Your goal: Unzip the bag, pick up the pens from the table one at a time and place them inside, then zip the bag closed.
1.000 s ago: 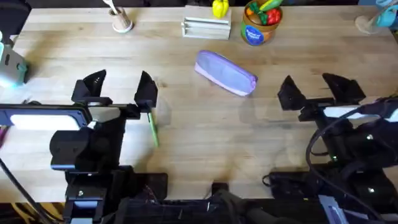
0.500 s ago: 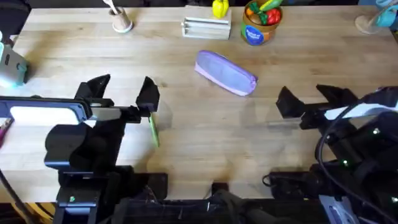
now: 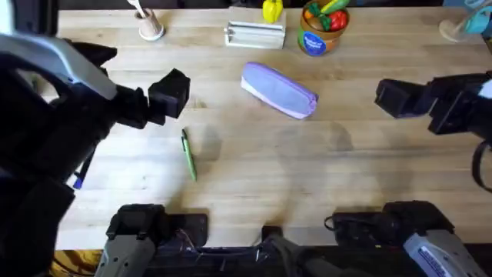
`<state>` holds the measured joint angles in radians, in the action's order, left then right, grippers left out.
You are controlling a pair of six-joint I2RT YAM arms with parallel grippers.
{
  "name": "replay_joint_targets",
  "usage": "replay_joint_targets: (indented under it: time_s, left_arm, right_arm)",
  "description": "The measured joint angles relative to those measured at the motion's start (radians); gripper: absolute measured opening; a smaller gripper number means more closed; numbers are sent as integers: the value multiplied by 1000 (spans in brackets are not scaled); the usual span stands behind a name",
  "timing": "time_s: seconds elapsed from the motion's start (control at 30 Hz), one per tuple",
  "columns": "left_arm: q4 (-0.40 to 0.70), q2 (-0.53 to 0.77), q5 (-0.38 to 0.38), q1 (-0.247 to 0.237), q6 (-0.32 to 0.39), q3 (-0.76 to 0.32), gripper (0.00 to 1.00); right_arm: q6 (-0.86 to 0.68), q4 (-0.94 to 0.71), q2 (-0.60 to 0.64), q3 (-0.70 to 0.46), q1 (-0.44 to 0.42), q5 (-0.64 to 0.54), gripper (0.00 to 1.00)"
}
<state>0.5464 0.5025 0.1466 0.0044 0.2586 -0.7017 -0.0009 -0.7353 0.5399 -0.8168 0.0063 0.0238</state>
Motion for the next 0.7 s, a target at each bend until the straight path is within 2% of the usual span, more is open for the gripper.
replay_joint_targets:
  time_s: [0.23, 0.33, 0.37, 0.4, 0.53, 0.6, 0.7]
  left_arm:
    - [152, 258, 122, 0, 109, -261, 991]
    - [223, 354, 192, 0, 196, -361, 990]
    - [246, 380, 219, 0, 236, -388, 991]
    - [312, 445, 305, 0, 388, -446, 991]
    - [346, 504, 388, 0, 628, -460, 993]
    - [348, 532, 408, 0, 726, -460, 993]
    - [368, 565, 422, 0, 820, -460, 993]
  right_arm:
    - [-4, -165, 222, -254, 0, 0, 996]
    - [-4, -206, 288, -318, 0, 8, 996]
    - [-4, -209, 301, -330, 0, 17, 996]
    - [-6, -208, 321, -342, 0, 48, 996]
    - [-6, -209, 324, -342, 0, 79, 996]
    - [-5, -209, 324, -342, 0, 87, 996]
    - [-3, -209, 324, -342, 0, 93, 995]
